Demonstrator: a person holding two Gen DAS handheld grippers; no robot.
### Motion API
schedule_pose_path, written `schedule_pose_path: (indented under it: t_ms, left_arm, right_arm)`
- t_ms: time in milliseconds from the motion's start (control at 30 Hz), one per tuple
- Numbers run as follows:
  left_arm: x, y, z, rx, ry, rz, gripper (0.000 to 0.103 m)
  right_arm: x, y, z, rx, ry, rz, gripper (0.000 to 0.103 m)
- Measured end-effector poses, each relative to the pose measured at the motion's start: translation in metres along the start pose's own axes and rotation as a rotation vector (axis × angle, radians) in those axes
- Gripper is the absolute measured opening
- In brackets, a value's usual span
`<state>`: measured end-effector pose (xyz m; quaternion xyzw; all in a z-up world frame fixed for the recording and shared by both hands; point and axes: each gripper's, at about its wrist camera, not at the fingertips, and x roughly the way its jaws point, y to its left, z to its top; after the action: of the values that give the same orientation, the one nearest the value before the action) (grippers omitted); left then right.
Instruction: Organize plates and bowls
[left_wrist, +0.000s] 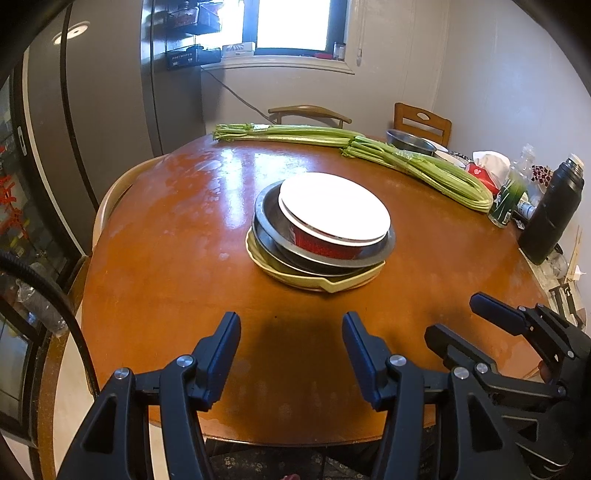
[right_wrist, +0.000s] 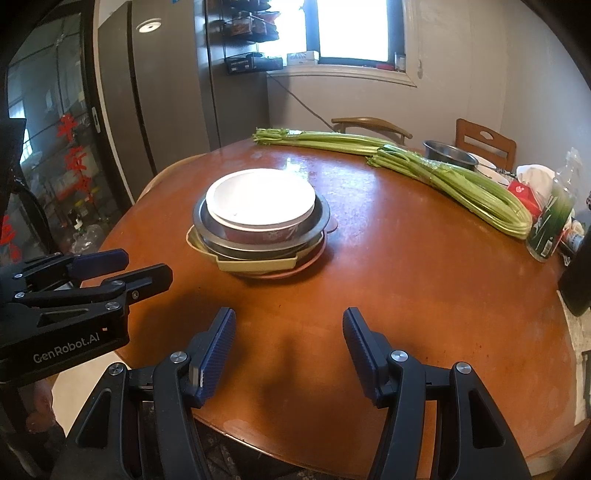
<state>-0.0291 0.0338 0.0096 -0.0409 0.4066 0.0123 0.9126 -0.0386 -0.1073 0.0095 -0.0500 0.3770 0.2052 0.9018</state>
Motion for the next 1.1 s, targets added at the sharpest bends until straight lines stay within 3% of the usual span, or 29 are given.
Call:
schedule_pose_path:
  t_ms: [1100]
  left_arm:
    - [0.0022,-0.0016,-0.0055,0.015,0.007,0.012,0.057]
  right_arm:
    - [-0.0048,-0.0002,-0.0093,0.024,-0.015,0.004,0.062]
